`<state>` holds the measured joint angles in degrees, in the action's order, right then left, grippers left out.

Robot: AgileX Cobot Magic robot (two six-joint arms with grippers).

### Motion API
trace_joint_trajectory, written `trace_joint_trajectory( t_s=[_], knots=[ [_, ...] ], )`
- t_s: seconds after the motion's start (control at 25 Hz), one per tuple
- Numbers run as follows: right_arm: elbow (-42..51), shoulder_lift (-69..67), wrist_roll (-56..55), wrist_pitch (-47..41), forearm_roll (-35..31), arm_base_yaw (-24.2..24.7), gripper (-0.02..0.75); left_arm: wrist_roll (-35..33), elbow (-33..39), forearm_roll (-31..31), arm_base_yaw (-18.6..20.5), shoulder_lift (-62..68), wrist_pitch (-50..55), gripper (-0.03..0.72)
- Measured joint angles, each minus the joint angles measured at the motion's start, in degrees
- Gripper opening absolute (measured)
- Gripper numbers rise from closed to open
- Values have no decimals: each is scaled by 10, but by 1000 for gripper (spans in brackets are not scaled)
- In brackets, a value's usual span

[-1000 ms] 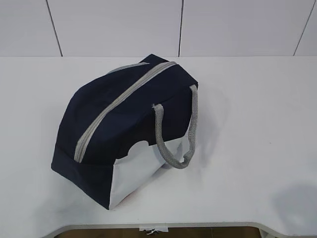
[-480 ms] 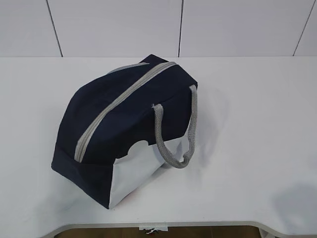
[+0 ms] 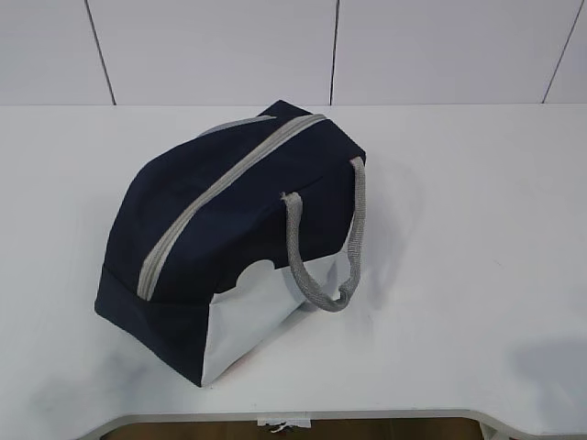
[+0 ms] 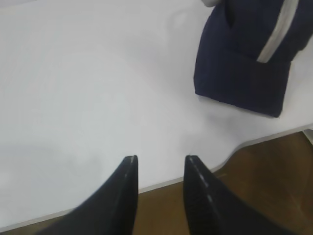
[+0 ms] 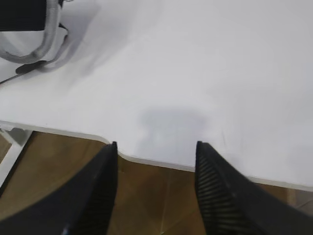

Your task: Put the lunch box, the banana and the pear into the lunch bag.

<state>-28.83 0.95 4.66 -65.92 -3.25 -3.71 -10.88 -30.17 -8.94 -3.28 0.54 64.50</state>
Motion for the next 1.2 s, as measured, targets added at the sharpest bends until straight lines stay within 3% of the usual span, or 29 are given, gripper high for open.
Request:
trace_joint_trajectory(
  t_s=[0.2,1.2],
  knots=[
    [0,0,0,0,0,40,401,0,0,0,19,0,-1,243],
    [0,0,0,1,0,40,401,0,0,0,19,0,-1,242]
  ],
)
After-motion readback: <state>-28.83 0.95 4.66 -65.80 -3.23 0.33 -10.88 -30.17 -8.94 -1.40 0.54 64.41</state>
